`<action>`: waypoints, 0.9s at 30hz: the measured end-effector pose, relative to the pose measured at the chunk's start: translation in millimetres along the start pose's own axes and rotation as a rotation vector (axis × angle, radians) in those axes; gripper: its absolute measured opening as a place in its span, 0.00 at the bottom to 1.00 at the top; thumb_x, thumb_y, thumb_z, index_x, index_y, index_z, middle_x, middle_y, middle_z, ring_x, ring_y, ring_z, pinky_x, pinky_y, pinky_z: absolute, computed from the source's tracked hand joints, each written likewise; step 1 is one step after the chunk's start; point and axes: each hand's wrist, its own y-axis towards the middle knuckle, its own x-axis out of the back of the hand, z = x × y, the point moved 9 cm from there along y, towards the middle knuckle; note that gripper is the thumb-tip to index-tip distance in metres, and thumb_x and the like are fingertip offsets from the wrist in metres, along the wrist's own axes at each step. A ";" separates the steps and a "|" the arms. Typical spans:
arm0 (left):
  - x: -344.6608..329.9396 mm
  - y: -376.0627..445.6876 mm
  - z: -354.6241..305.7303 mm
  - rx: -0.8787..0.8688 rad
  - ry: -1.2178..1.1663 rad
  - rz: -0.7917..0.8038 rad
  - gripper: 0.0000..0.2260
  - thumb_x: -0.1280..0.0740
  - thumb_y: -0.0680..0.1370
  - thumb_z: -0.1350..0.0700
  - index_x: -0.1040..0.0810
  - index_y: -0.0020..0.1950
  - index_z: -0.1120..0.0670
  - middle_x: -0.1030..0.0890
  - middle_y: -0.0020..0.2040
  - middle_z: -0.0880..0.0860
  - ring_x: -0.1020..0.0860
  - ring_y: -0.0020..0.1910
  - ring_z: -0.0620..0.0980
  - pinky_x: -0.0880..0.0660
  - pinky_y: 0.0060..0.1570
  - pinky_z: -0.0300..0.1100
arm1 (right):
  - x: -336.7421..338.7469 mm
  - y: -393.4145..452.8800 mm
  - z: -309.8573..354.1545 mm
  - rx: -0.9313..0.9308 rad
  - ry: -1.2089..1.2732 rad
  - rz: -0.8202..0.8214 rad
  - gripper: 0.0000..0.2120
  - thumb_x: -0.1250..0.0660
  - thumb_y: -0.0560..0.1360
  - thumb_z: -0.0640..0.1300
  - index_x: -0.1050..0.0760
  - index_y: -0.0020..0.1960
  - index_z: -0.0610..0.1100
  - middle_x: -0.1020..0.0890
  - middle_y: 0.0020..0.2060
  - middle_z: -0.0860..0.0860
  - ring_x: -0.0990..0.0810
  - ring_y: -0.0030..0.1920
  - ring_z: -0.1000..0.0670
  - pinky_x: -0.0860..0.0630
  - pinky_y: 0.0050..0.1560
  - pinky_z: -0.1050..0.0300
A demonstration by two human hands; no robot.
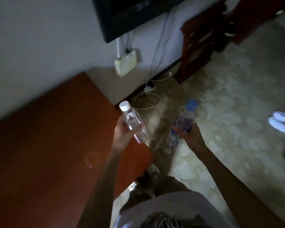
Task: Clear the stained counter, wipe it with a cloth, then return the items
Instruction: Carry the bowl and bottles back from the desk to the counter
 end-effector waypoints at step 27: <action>-778.6 107.2 -132.4 -0.069 0.377 0.738 0.22 0.23 0.72 0.58 0.23 0.65 0.55 0.17 0.55 0.49 0.17 0.53 0.46 0.21 0.47 0.34 | 649.3 124.2 -74.7 -0.088 0.257 -0.721 0.30 0.25 0.64 0.58 0.26 0.61 0.46 0.17 0.51 0.50 0.17 0.52 0.52 0.21 0.57 0.50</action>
